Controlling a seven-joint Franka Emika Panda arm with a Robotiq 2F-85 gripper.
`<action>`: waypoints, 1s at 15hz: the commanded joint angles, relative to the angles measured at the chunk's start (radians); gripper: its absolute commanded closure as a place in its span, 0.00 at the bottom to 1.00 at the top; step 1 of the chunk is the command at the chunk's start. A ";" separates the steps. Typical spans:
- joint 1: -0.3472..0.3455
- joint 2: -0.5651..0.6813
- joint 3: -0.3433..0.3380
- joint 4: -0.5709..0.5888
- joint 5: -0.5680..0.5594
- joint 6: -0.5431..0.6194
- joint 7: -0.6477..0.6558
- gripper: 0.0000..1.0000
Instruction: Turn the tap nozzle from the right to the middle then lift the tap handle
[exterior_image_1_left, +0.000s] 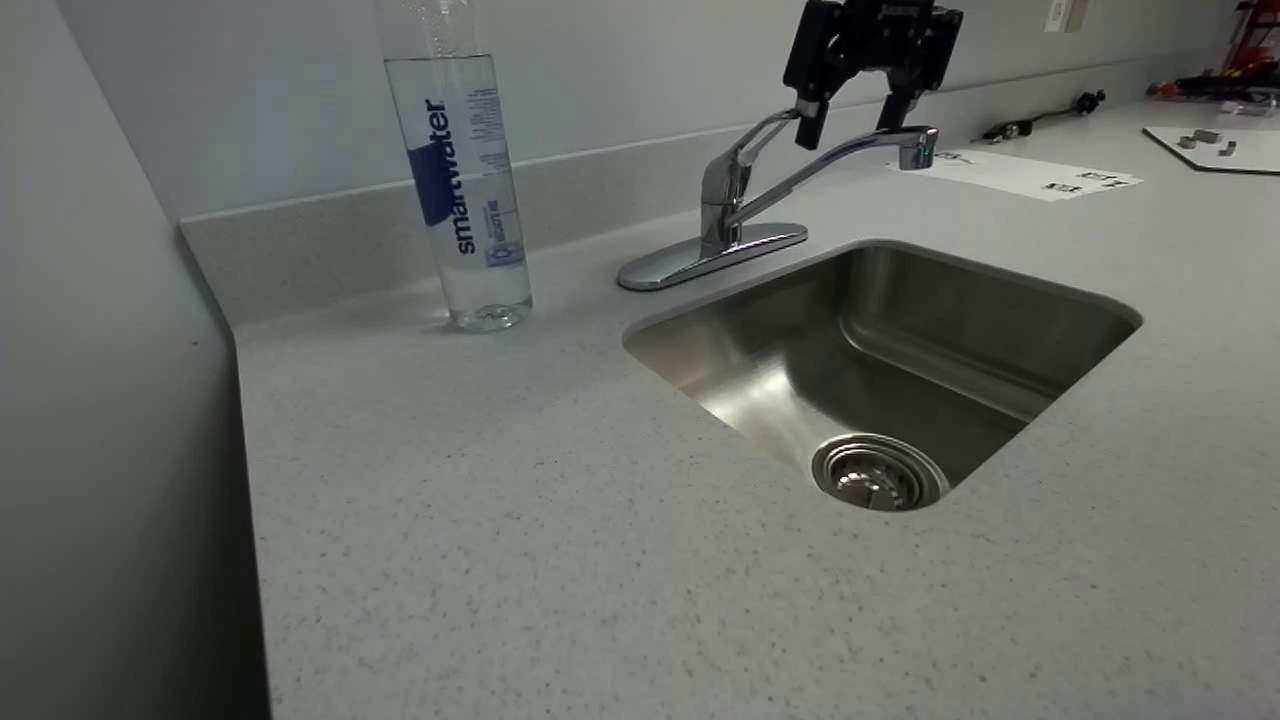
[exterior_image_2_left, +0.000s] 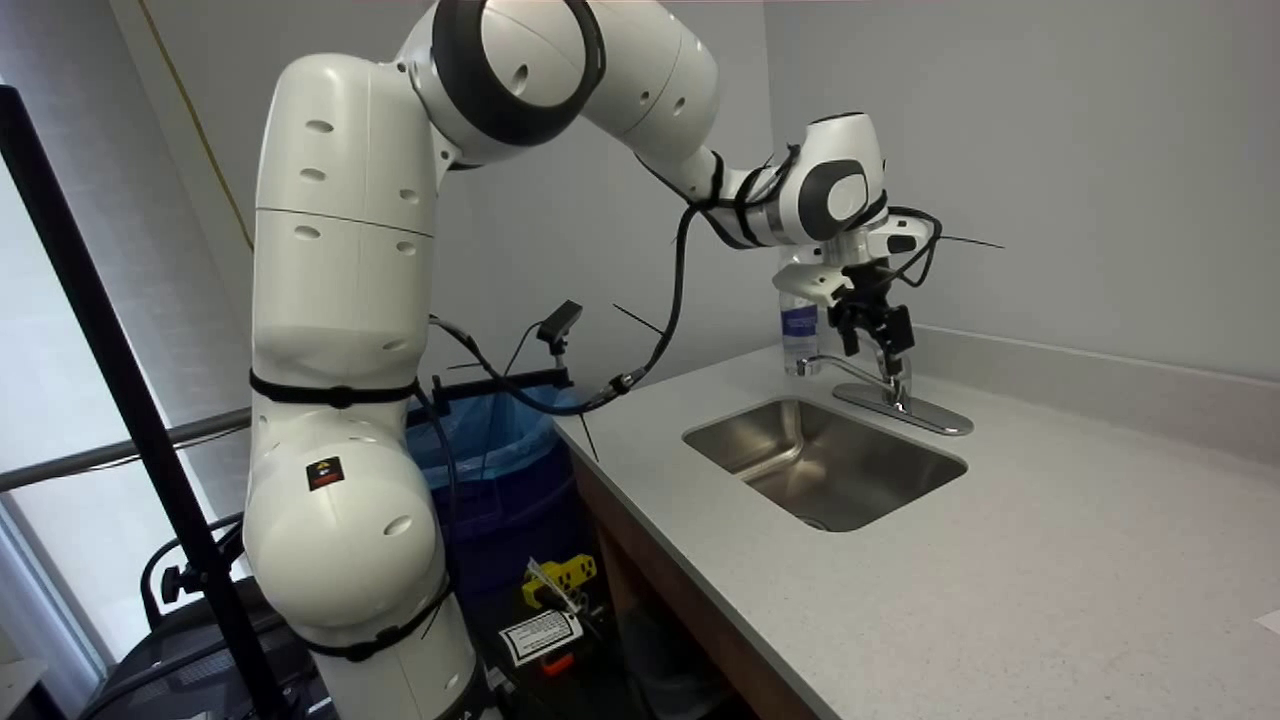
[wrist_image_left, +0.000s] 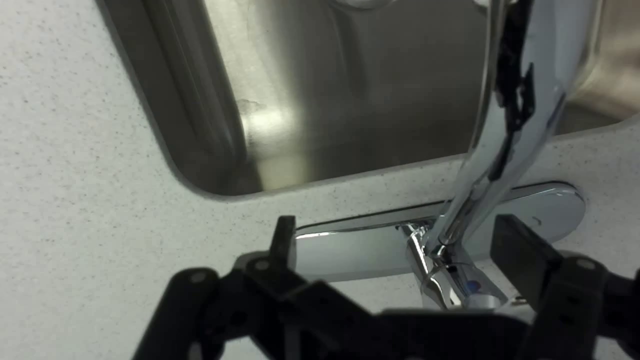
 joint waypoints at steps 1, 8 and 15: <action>0.019 0.041 -0.005 0.078 0.024 0.033 0.033 0.00; 0.039 0.078 -0.013 0.150 0.017 0.092 0.080 0.00; 0.048 0.096 -0.018 0.174 0.016 0.136 0.098 0.00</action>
